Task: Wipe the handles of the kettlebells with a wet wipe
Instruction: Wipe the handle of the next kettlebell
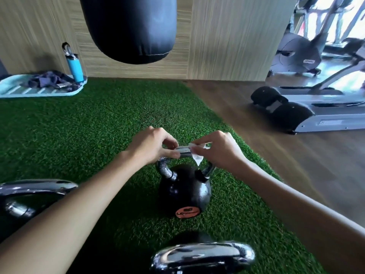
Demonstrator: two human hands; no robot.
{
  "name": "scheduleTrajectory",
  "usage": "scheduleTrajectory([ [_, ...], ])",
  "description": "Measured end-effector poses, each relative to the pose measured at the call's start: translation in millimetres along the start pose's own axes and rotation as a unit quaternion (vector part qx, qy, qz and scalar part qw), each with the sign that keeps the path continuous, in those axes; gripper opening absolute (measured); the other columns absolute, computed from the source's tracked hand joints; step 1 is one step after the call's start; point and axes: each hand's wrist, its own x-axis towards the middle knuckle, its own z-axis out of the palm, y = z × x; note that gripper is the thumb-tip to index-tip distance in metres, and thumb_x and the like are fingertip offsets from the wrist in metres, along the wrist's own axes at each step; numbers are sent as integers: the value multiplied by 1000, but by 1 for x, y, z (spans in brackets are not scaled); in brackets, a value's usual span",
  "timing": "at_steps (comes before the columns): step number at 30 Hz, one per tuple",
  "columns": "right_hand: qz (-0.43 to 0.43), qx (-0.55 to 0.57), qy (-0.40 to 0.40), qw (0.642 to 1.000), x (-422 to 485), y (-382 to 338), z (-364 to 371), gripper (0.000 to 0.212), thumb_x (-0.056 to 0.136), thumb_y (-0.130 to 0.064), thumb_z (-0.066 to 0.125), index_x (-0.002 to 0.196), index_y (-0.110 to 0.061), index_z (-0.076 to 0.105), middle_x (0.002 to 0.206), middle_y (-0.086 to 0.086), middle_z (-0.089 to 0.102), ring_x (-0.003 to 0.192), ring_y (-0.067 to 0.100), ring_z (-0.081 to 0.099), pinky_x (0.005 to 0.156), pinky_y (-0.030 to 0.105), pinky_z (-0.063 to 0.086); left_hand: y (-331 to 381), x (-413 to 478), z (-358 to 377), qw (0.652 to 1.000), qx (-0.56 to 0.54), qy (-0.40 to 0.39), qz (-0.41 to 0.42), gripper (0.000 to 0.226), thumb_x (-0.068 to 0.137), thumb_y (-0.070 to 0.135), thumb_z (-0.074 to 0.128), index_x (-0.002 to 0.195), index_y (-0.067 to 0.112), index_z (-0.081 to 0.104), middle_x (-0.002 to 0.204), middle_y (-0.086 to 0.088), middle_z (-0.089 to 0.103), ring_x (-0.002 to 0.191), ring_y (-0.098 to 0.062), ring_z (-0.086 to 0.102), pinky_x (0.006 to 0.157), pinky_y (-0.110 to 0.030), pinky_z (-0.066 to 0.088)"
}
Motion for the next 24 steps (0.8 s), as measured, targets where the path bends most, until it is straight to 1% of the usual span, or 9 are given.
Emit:
scheduleTrajectory([
  [4, -23, 54, 25, 998, -11, 33, -3, 25, 86, -39, 77, 110, -33, 77, 100, -18, 74, 35, -3, 48, 34, 12, 33, 2, -8, 6, 999, 4, 46, 9, 45, 76, 50, 76, 117, 30, 75, 49, 23, 49, 25, -4, 34, 30, -16, 25],
  [7, -37, 80, 33, 996, -9, 46, -1, 27, 85, -40, 77, 111, -30, 78, 103, -14, 75, 34, -6, 47, 37, 8, 33, 8, -10, 5, 998, 31, 47, -4, 45, 76, 55, 77, 116, 34, 75, 54, 16, 61, 27, -6, 30, 30, -17, 22],
  [9, -80, 95, 19, 992, -2, 40, 5, 26, 86, -41, 76, 110, -32, 77, 98, -15, 76, 41, -2, 56, 42, 11, 43, 15, -5, -1, 999, 50, 14, -12, 45, 75, 57, 78, 115, 37, 75, 84, 13, 76, 29, -5, 33, 31, -16, 23],
  [10, -104, 95, 15, 990, 1, 36, 8, 25, 86, -42, 76, 109, -34, 77, 96, -17, 77, 51, 1, 65, 51, 22, 55, 19, -3, -3, 998, 58, 5, -16, 47, 73, 60, 78, 115, 40, 74, 94, 16, 76, 30, -5, 32, 32, -16, 23],
  [12, -140, 86, 24, 986, 4, 32, 11, 25, 85, -43, 75, 109, -36, 76, 97, -19, 77, 71, 4, 72, 68, 31, 61, 27, 0, -5, 998, 49, 9, -24, 51, 72, 62, 77, 119, 42, 72, 86, 28, 68, 36, -7, 30, 34, -17, 24],
  [15, -131, 95, 57, 985, -3, 52, 12, 27, 85, -43, 75, 112, -40, 74, 97, -20, 76, 61, -2, 66, 62, 24, 58, 36, 6, -1, 996, 82, -6, -20, 47, 72, 66, 70, 115, 49, 71, 96, 14, 76, 41, -11, 36, 36, -16, 26],
  [18, -100, 149, 91, 980, -15, 79, 16, 29, 85, -44, 76, 113, -38, 75, 103, -21, 75, 48, -7, 58, 50, 9, 44, 39, 8, 0, 992, 119, -18, -35, 40, 76, 64, 68, 114, 52, 69, 77, 2, 75, 41, -9, 30, 38, -18, 24],
  [20, -87, 174, 97, 976, -16, 82, 19, 30, 84, -44, 77, 113, -36, 75, 105, -21, 74, 48, -9, 57, 51, 6, 42, 42, 11, -2, 989, 139, -23, -39, 37, 78, 61, 70, 114, 51, 69, 70, -1, 73, 42, -8, 29, 40, -20, 23],
  [24, -110, 163, 81, 977, -4, 65, 23, 30, 84, -45, 76, 113, -38, 74, 100, -20, 76, 65, -2, 67, 65, 27, 60, 49, 17, -5, 987, 144, -44, -49, 39, 75, 61, 72, 113, 48, 73, 52, 6, 64, 38, -8, 24, 41, -23, 25],
])
